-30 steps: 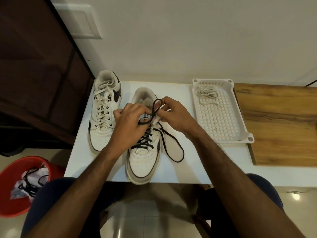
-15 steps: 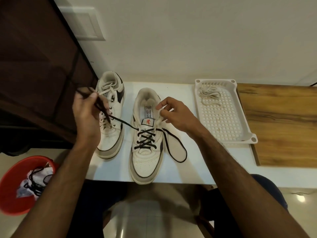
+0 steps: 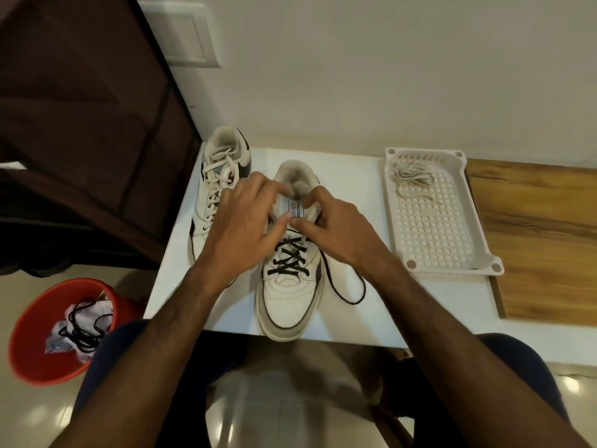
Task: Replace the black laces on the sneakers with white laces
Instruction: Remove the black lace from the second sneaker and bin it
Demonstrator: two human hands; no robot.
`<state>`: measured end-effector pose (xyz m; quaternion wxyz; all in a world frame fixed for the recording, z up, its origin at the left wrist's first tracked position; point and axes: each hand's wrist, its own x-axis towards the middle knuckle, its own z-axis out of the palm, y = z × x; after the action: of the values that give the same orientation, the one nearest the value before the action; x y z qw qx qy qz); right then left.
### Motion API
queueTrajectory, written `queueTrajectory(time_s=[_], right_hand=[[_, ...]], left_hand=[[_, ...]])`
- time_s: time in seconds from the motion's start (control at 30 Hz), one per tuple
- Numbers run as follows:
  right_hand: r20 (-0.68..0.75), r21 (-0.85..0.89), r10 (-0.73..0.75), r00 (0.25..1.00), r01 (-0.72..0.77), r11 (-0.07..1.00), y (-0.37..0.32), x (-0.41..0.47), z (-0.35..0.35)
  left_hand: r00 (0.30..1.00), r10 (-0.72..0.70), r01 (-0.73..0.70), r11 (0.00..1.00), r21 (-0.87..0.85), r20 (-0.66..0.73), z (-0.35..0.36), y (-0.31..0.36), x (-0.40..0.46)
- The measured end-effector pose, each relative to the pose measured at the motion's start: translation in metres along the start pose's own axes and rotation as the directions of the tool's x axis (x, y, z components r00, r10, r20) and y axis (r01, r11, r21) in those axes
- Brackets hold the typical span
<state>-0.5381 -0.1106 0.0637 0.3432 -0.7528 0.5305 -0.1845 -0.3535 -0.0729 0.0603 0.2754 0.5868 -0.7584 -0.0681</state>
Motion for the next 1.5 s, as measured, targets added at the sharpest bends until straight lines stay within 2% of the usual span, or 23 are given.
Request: queueTrajectory(time_s=[0.07,0.23,0.4,0.47,0.5,0.53,0.6,0.63,0.67,0.7,0.73,0.8,0.83,0.87,0.93,1.07,1.23,1.3,1.33,1.37,1.43,1.47,1.5], right_hand=[[-0.005,0.022,-0.009,1.0,0.009,1.0,-0.001,-0.001,0.001],[-0.008,0.185,0.071,0.997,-0.069,0.98,0.007,0.003,-0.007],[-0.01,0.278,0.096,0.995,-0.089,0.956,0.012,0.01,-0.009],[-0.009,0.293,0.101,0.995,-0.094,0.952,0.014,0.011,-0.01],[-0.004,0.298,0.105,0.994,-0.1,0.949,0.015,0.011,-0.011],[0.001,0.305,0.108,0.994,-0.103,0.947,0.015,0.011,-0.013],[0.007,0.317,0.115,0.993,-0.112,0.942,0.016,0.011,-0.014],[0.014,0.328,0.12,0.993,-0.118,0.937,0.017,0.011,-0.015],[0.026,0.345,0.123,0.992,-0.124,0.93,0.017,0.011,-0.014],[0.038,0.36,0.121,0.992,-0.127,0.924,0.017,0.011,-0.014],[0.045,0.364,0.117,0.992,-0.125,0.923,0.016,0.012,-0.012],[0.032,0.346,0.097,0.995,-0.102,0.933,0.015,0.012,-0.009],[0.024,0.334,0.088,0.996,-0.091,0.938,0.014,0.013,-0.008],[0.019,0.326,0.081,0.997,-0.083,0.942,0.014,0.013,-0.007],[0.017,0.325,0.077,0.997,-0.078,0.942,0.014,0.014,-0.006],[0.018,0.321,0.076,0.997,-0.078,0.944,0.016,0.015,-0.008],[0.004,0.297,0.08,0.997,-0.078,0.952,0.018,0.015,-0.007],[0.004,0.286,0.086,0.996,-0.084,0.954,0.018,0.015,-0.008],[0.01,0.28,0.087,0.996,-0.086,0.956,0.018,0.015,-0.01],[0.015,0.279,0.089,0.996,-0.089,0.956,0.018,0.015,-0.011],[0.013,0.261,0.084,0.996,-0.085,0.962,0.019,0.015,-0.015],[0.011,0.241,0.083,0.996,-0.084,0.967,0.02,0.015,-0.016],[0.009,0.223,0.082,0.997,-0.082,0.971,0.021,0.016,-0.017]], left_hand=[[0.995,0.073,-0.073,0.997,0.001,0.063,0.003,0.002,0.001],[0.988,0.08,-0.079,0.997,-0.009,0.133,0.021,-0.005,0.0],[0.996,0.03,-0.029,0.999,-0.013,0.09,0.035,0.0,0.001],[0.999,-0.041,0.045,0.989,-0.14,0.029,0.036,0.001,0.004],[0.989,-0.147,0.141,0.946,-0.292,0.002,0.034,0.001,0.005],[0.962,-0.275,0.24,0.844,-0.479,-0.003,0.03,0.001,0.007],[0.871,-0.486,0.335,0.484,-0.809,0.07,0.022,-0.001,0.008],[0.828,-0.548,0.345,0.326,-0.88,0.122,0.02,-0.003,0.008],[0.797,-0.585,0.362,0.261,-0.895,0.152,0.018,-0.003,0.006],[0.79,-0.598,0.391,0.32,-0.863,0.136,0.017,-0.004,0.005],[0.818,-0.571,0.402,0.484,-0.778,0.067,0.016,-0.002,0.004],[0.924,-0.373,0.299,0.848,-0.437,-0.09,0.016,0.0,0.003],[0.96,-0.245,0.206,0.945,-0.255,-0.132,0.016,0.001,0.004],[0.98,-0.151,0.137,0.984,-0.111,-0.129,0.015,0.003,0.005],[0.997,-0.056,0.059,0.997,0.049,-0.06,0.016,0.005,0.004],[0.999,-0.015,0.01,0.992,0.129,0.034,0.025,0.001,0.001],[1.0,0.007,-0.01,0.992,0.124,0.021,0.026,-0.001,0.004],[0.994,-0.087,0.085,0.995,-0.043,-0.061,0.031,0.002,0.006],[0.973,-0.21,0.182,0.952,-0.246,-0.093,0.031,0.002,0.007],[0.928,-0.361,0.269,0.817,-0.51,-0.089,0.027,0.002,0.01],[0.797,-0.604,0.245,0.311,-0.918,0.008,0.015,-0.003,0.013],[0.75,-0.659,0.155,0.084,-0.984,0.062,0.008,-0.009,0.013],[0.729,-0.678,0.078,-0.047,-0.996,0.089,0.002,-0.016,0.013]])
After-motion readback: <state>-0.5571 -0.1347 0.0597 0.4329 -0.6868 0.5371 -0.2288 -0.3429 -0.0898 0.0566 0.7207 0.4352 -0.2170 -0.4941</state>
